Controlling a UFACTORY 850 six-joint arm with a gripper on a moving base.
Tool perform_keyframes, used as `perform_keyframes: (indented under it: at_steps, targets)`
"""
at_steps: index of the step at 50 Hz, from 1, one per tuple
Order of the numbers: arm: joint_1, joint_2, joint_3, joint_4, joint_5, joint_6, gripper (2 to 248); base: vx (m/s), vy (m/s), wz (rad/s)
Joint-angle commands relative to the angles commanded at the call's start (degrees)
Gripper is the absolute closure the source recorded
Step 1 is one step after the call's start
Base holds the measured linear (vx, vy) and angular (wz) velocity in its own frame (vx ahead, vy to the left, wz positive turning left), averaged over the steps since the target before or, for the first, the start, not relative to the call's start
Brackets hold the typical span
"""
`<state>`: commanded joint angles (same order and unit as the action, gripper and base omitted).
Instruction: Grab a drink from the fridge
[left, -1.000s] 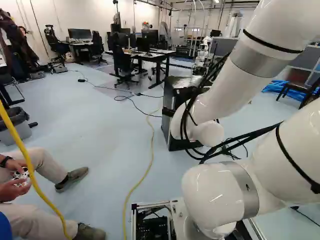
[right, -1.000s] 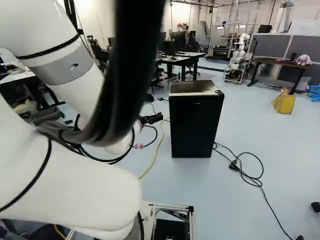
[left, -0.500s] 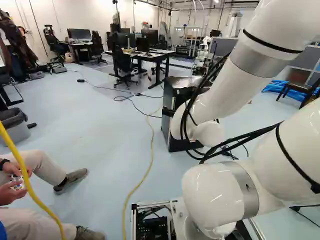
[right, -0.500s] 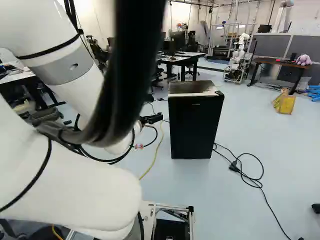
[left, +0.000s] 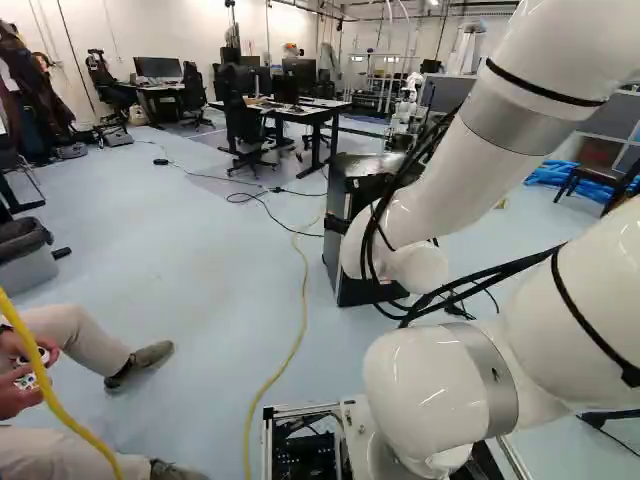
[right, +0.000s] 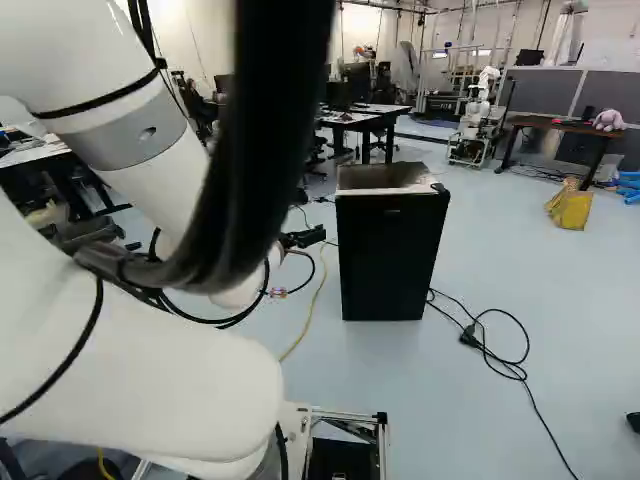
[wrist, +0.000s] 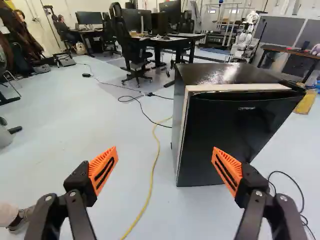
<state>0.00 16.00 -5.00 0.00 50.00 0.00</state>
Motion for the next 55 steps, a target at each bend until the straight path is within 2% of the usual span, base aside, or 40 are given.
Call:
perform_keyframes:
  at_steps: [55]
  targets:
    - [0.0,0.0,0.0,0.0,0.0,0.0,3,0.056,0.000,-0.002]
